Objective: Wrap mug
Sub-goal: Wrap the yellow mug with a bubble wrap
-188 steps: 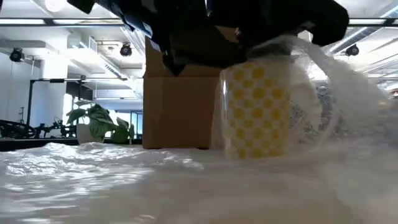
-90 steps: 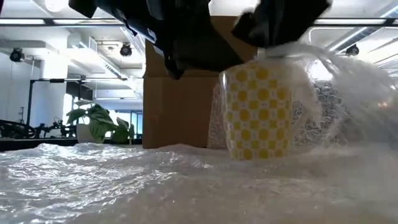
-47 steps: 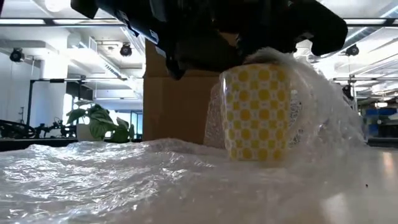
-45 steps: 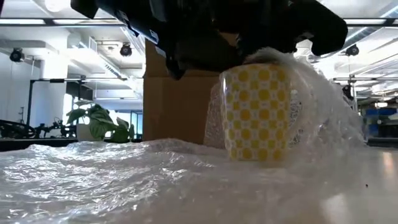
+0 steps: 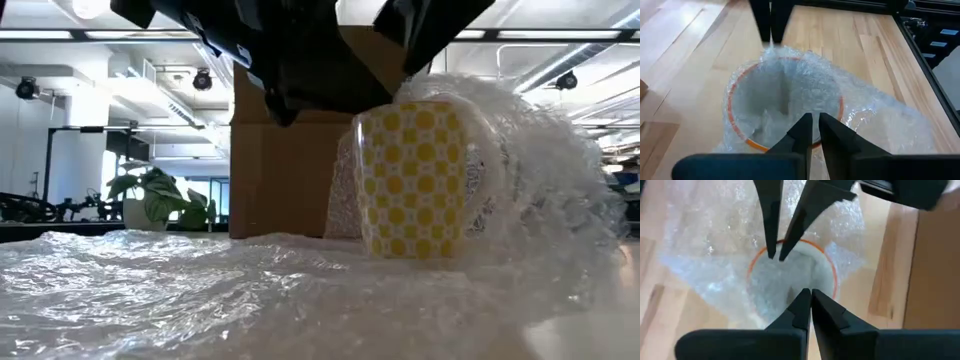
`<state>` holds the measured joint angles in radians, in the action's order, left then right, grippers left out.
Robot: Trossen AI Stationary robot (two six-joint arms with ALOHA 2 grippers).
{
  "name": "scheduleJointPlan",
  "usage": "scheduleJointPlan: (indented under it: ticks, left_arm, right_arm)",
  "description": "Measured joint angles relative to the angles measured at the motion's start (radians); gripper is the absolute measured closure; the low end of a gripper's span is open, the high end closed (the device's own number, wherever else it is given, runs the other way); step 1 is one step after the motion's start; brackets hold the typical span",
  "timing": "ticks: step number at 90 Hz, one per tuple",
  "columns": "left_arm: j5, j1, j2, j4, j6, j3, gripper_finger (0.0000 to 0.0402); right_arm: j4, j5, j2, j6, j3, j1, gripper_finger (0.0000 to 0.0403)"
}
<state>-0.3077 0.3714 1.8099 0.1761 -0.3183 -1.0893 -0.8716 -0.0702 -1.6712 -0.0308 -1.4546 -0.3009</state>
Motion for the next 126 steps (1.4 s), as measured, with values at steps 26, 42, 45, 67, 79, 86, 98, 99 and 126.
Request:
scheduleJointPlan:
  ticks: [26, 42, 45, 67, 79, 86, 98, 99, 126]
  left_arm:
    - [-0.001, 0.0, 0.0, 0.0, -0.001, 0.0, 0.0381]
    - [-0.004, 0.0, 0.0, 0.003, -0.001, 0.0, 0.0381]
    - [-0.005, 0.0, 0.0, 0.004, 0.0, 0.0, 0.0381]
    - [-0.005, 0.0, 0.0, 0.002, -0.001, 0.0, 0.0381]
    - [-0.005, 0.0, 0.0, 0.001, -0.001, 0.0, 0.0381]
    - [-0.006, 0.0, 0.0, 0.002, -0.002, -0.003, 0.0381]
    - [0.001, 0.0, 0.001, 0.002, -0.001, -0.001, 0.0381]
    - [0.001, 0.0, 0.001, 0.003, -0.001, -0.001, 0.0381]
    - [0.004, 0.0, -0.011, -0.005, -0.004, 0.0, 0.0381]
  right_arm:
    - [0.048, 0.101, -0.09, -0.003, 0.058, -0.025, 0.0403]
    - [0.113, 0.096, -0.146, 0.037, 0.081, -0.005, 0.0403]
    - [0.124, 0.099, -0.159, 0.042, 0.082, 0.002, 0.0403]
    - [0.196, 0.102, -0.21, 0.087, 0.084, 0.029, 0.0403]
    - [0.143, 0.095, -0.177, 0.085, 0.064, 0.026, 0.0403]
    - [0.093, 0.094, -0.13, 0.073, 0.043, 0.019, 0.0403]
    - [0.02, 0.093, -0.023, 0.048, 0.029, 0.012, 0.0403]
    - [0.013, 0.093, -0.015, 0.046, 0.03, 0.011, 0.0403]
    - [-0.019, 0.043, 0.203, -0.068, 0.239, 0.009, 0.0403]
